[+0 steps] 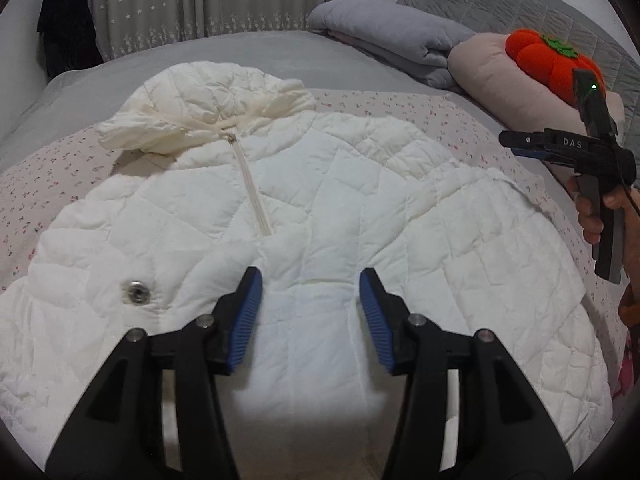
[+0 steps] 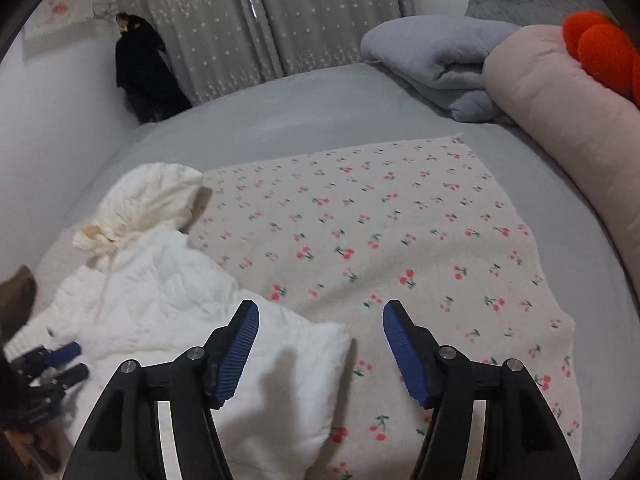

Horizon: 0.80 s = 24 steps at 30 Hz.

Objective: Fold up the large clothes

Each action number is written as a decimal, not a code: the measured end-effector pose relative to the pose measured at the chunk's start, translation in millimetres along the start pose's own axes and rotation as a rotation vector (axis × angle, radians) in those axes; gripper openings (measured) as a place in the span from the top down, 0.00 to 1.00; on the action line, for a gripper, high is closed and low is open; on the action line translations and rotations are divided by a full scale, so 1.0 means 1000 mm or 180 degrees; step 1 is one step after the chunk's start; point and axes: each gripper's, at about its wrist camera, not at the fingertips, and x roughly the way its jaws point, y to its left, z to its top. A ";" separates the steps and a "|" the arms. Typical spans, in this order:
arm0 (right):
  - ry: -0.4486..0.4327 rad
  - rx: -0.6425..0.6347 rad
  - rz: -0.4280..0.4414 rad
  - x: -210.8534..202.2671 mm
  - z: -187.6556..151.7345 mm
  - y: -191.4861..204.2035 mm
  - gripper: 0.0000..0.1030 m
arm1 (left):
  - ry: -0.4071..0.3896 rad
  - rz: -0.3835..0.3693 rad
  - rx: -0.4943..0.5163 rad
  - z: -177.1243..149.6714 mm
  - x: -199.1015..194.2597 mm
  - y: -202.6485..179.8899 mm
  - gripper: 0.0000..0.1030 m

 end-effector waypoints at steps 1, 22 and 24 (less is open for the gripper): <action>0.0126 0.0008 0.0212 0.006 0.008 0.002 0.33 | -0.0040 0.0041 -0.0047 0.001 -0.006 0.008 0.37; 0.0478 -0.0400 -0.0962 0.062 -0.004 0.041 0.97 | 0.0222 0.0230 -0.0911 -0.022 0.006 0.083 0.75; 0.0327 -0.0316 -0.0835 0.039 -0.008 0.041 0.85 | 0.0225 0.0255 -0.0879 -0.020 0.001 0.081 0.61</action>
